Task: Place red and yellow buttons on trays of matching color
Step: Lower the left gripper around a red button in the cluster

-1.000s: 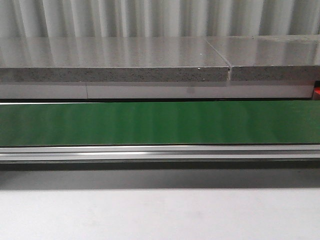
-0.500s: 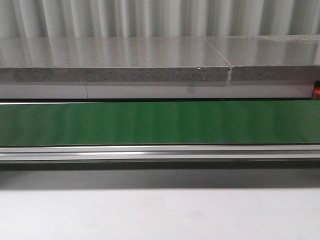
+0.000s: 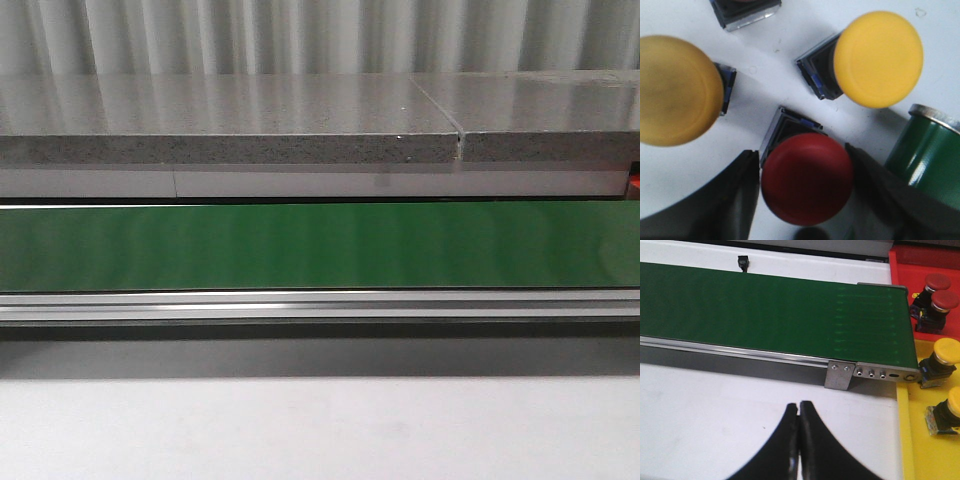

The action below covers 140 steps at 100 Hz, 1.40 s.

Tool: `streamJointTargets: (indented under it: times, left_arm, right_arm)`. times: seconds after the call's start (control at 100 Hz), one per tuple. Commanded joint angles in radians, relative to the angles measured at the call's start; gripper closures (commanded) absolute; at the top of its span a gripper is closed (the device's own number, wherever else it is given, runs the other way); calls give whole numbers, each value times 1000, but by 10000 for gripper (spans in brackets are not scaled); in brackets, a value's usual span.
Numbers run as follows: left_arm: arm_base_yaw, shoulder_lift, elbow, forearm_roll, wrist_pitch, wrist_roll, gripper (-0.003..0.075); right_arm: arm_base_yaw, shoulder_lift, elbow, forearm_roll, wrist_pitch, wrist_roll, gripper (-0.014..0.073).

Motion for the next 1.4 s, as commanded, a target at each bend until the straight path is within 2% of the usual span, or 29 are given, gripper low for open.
streamJointTargets:
  times: [0.0, 0.11, 0.19, 0.46, 0.88, 1.23, 1.39]
  left_arm:
    - [0, -51, -32, -24, -31, 0, 459]
    - [0, -51, -32, -24, -32, 27, 545]
    - [0, -54, -32, -24, -32, 44, 566]
    - [0, -167, -12, -6, 0, 56, 566]
    - [-15, -446, 158, 1, -3, 95, 566]
    - [-165, -486, 160, 45, 17, 102, 566]
    - [-194, -472, 160, 68, 14, 102, 566]
  right_arm:
    - [1, 9, -24, 5, -62, -6, 660]
    - [1, 9, -24, 5, -62, -6, 660]
    - [1, 9, -24, 5, -62, -6, 660]
    - [1, 9, -24, 5, -62, -6, 660]
    - [1, 9, -24, 5, -62, -6, 660]
    - [1, 9, -24, 5, -62, -6, 660]
    - [1, 9, -24, 5, -62, -6, 660]
